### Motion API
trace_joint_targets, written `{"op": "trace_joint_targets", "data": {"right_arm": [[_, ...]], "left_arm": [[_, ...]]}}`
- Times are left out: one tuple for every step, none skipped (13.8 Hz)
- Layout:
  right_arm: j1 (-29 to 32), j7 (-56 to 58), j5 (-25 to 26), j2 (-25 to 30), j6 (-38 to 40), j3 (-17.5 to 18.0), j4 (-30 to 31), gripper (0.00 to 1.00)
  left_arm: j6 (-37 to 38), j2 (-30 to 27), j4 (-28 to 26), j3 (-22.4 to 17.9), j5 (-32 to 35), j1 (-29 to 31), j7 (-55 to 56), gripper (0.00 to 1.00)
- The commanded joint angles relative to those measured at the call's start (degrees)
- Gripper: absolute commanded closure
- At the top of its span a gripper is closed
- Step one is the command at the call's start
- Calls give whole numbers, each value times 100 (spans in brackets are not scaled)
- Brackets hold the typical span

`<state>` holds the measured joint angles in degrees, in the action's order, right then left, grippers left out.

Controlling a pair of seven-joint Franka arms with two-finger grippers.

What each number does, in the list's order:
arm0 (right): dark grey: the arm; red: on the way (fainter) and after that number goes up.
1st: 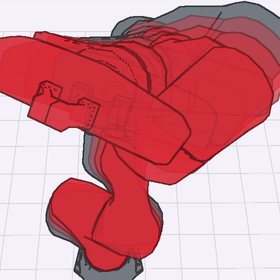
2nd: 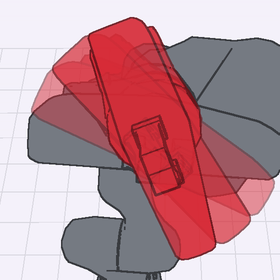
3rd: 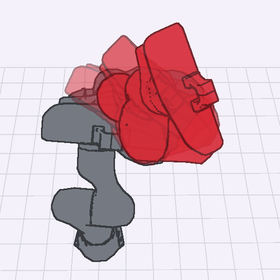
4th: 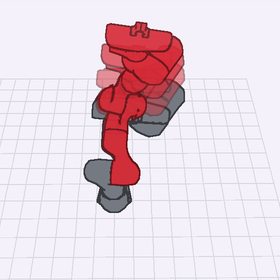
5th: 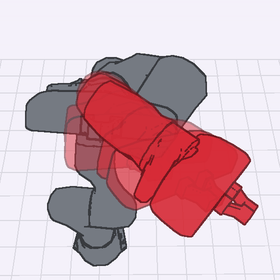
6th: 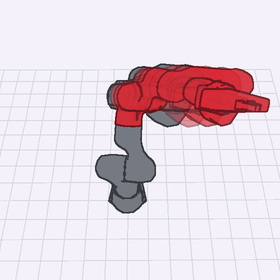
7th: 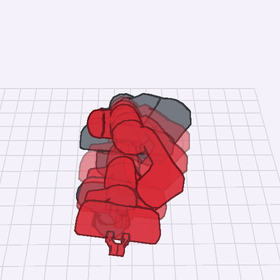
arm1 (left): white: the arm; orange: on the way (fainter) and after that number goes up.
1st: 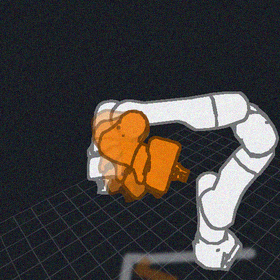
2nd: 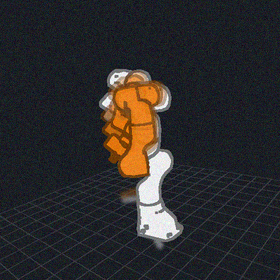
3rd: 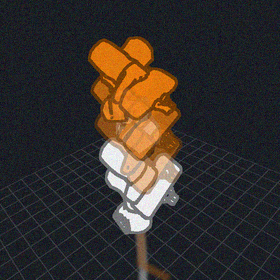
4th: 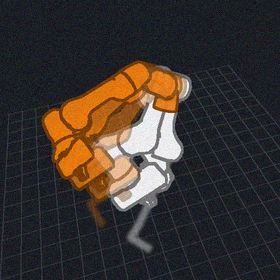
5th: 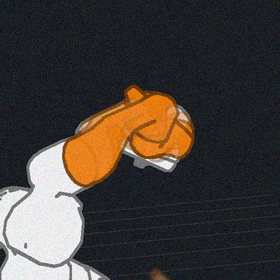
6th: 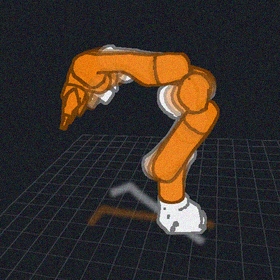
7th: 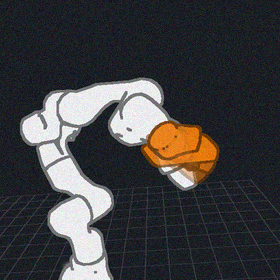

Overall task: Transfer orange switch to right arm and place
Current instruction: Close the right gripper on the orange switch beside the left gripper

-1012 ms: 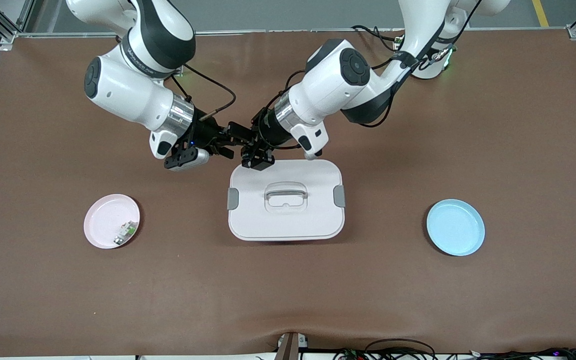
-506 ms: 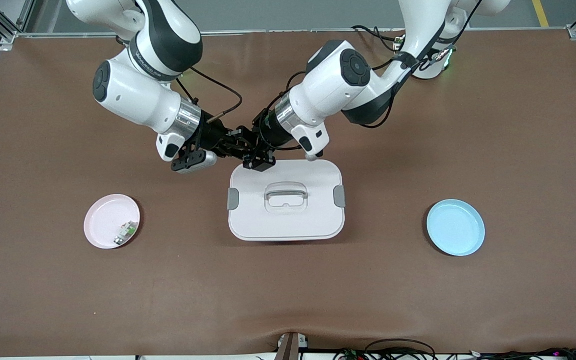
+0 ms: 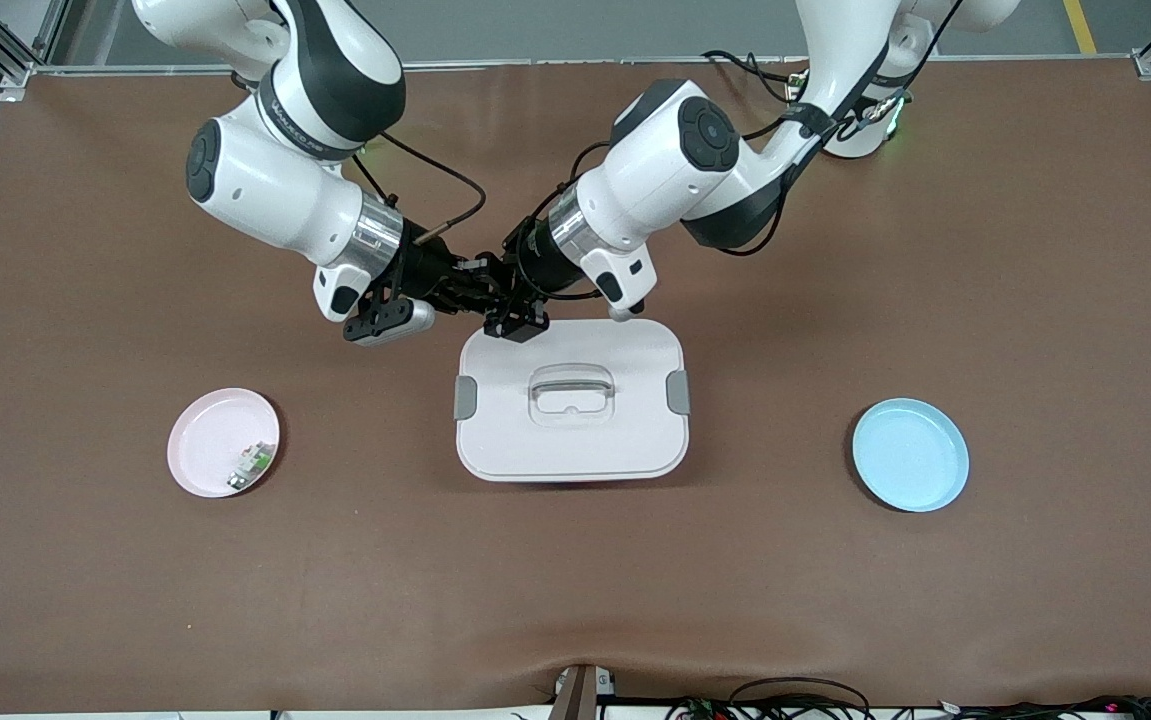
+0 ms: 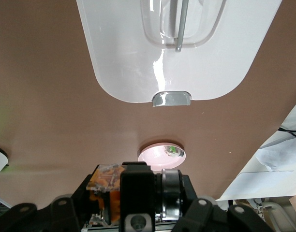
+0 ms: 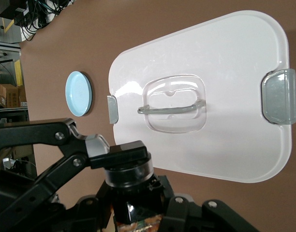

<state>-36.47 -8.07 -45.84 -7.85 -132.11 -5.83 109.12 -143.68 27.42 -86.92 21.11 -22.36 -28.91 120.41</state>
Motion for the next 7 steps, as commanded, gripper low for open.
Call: {"op": "trace_joint_targets", "data": {"right_arm": [[17,16,22,-50,159,-58,-111,100],[17,16,31,-50,229,-67,-128,100],[17,7,57,-50,264,-67,-146,100],[26,-2,127,-50,291,-76,-146,100],[26,-2,189,-50,326,-76,-146,100],[26,-2,198,-50,335,-76,-155,100],[35,-2,216,-58,335,-76,-155,100]], "left_arm": [[-2,-18,70,-11,267,-27,158,37],[-2,-18,70,-2,293,-10,141,27],[-2,-26,79,-2,302,-1,140,17],[-2,-44,88,-2,302,8,132,1],[7,-53,105,-2,302,16,140,0],[7,-62,106,7,302,34,158,0],[7,-70,106,7,302,43,158,0]]}}
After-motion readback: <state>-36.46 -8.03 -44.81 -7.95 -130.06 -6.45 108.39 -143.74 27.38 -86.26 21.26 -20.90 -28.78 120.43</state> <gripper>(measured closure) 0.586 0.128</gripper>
